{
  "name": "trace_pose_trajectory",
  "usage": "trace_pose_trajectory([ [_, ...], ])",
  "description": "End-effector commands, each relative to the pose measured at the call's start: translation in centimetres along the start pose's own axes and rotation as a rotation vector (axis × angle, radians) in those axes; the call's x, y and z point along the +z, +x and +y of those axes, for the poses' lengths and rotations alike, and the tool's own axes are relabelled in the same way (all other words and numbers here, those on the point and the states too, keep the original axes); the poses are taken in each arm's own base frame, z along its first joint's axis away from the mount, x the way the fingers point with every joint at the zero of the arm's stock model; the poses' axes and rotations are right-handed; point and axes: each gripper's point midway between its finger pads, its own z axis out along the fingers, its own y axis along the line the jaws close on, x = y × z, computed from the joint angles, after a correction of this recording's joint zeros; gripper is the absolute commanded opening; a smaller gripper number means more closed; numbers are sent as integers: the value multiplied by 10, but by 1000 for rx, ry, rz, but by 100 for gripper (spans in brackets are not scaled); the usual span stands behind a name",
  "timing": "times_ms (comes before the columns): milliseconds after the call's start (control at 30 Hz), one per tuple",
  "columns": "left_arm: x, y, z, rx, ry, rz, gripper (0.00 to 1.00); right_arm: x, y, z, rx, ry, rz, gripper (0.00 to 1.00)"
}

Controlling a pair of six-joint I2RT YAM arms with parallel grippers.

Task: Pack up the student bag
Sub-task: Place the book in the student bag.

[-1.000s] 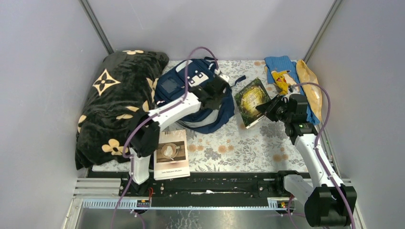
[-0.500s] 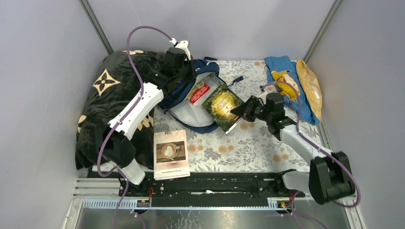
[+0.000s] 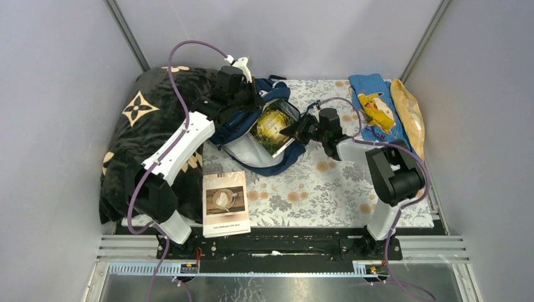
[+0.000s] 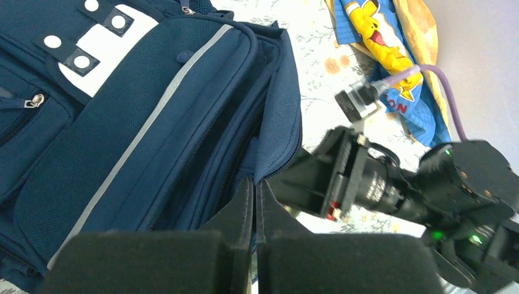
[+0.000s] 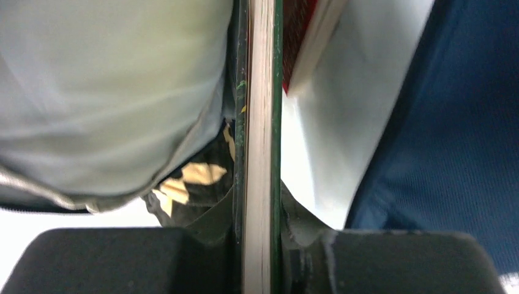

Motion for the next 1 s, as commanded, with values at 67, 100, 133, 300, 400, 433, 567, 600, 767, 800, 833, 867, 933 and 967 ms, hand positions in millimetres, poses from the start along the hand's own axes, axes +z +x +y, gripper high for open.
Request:
trace_pose_trajectory([
  [67,-37,-60,-43,-6,170,-213,0,34,-48,68,-50,-168,-114,0],
  [100,-38,-60,-43,-10,175,-216,0,43,-51,65,-48,-149,-110,0],
  [133,-40,-61,-45,-10,183,-220,0,51,-53,65,-42,-143,-104,0],
  [300,-46,-65,-50,-14,200,-234,0,96,-56,66,-24,-140,-74,0],
  [400,-52,-67,-57,-20,230,-238,0,119,-60,73,-29,-142,-80,0],
  [433,-53,-67,-58,-23,238,-239,0,128,-60,72,-29,-135,-79,0],
  [567,-58,-67,-63,-21,268,-238,0,160,-64,54,-28,-70,-91,22],
  [600,-58,-65,-63,-21,267,-232,0,162,-66,50,-22,-56,-97,37],
  [767,-50,-63,-53,-37,224,-222,0,133,-67,60,-57,-32,-140,78],
  [800,-48,-62,-50,-44,216,-221,0,124,-65,64,-67,-29,-143,92],
  [833,-47,-63,-49,-50,210,-225,0,116,-64,67,-81,-25,-150,99],
  [867,-45,-64,-48,-54,206,-226,0,107,-63,68,-100,-17,-157,99],
  [933,-41,-66,-43,-64,192,-235,0,91,-59,72,-115,-10,-163,100],
  [967,-38,-66,-41,-69,187,-235,0,83,-57,72,-127,0,-168,100],
])
